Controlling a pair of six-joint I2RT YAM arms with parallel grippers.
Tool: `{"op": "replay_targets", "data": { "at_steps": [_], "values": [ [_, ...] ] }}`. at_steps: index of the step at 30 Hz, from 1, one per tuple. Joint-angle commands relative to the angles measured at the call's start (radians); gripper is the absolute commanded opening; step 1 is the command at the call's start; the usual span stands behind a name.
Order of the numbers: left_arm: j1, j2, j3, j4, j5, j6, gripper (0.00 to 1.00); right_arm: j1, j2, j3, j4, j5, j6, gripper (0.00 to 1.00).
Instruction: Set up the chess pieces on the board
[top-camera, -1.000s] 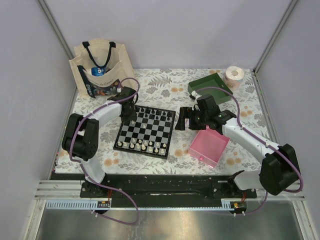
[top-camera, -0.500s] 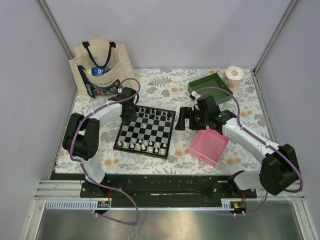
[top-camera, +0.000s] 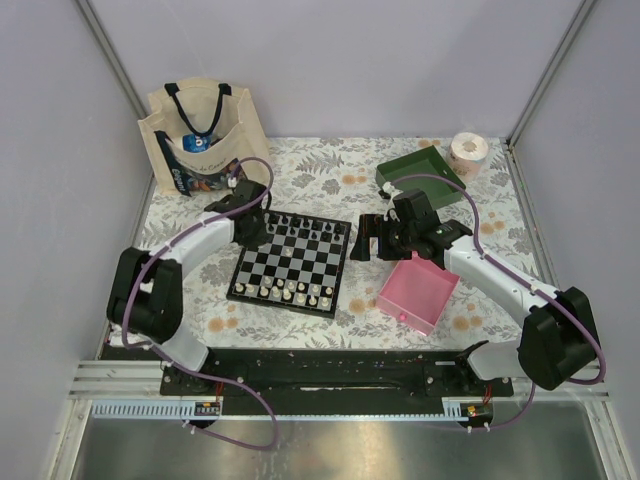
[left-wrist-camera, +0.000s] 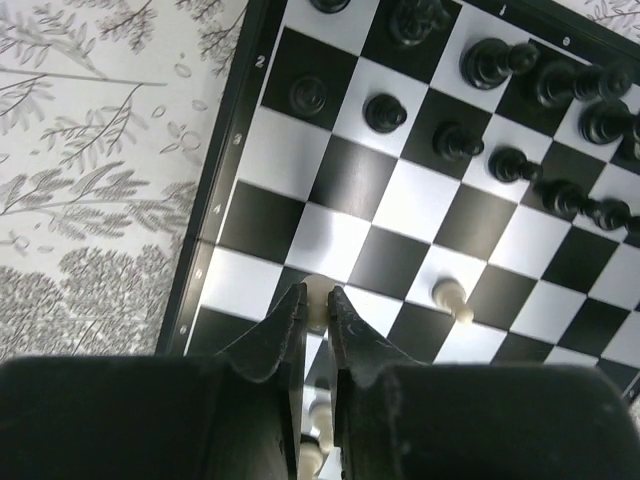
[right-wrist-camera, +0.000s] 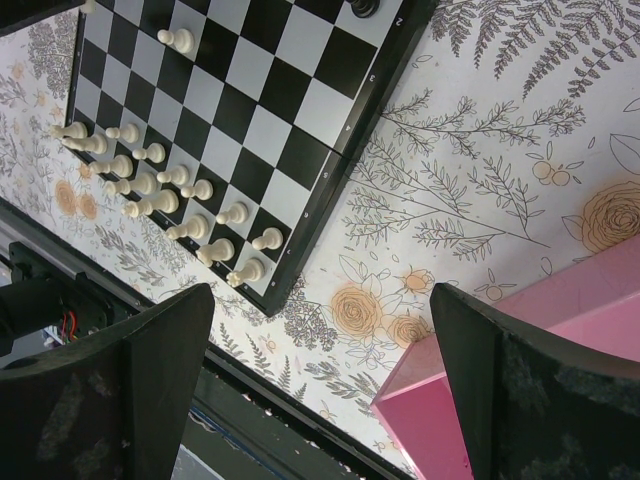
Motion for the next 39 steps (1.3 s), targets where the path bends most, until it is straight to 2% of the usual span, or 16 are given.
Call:
{"op": "replay_targets", "data": {
  "at_steps": [1,6,13,39],
  "values": [
    [-0.004,-0.127,-0.070,-0.015,-0.033,-0.027,0.02,0.004,-0.003,0.036,0.023,-0.026,0.017,0.99],
    [-0.005,-0.226,-0.202,-0.001,-0.003,-0.068,0.00,0.004,0.009,0.044,0.029,-0.040,0.024,0.99],
    [-0.012,-0.297,-0.277,-0.018,-0.019,-0.067,0.00,0.004,0.027,0.053,0.030,-0.055,0.018,1.00],
    [-0.025,-0.244,-0.277,-0.016,0.050,-0.004,0.00,0.004,0.044,0.064,0.035,-0.066,0.024,1.00]
  ]
}}
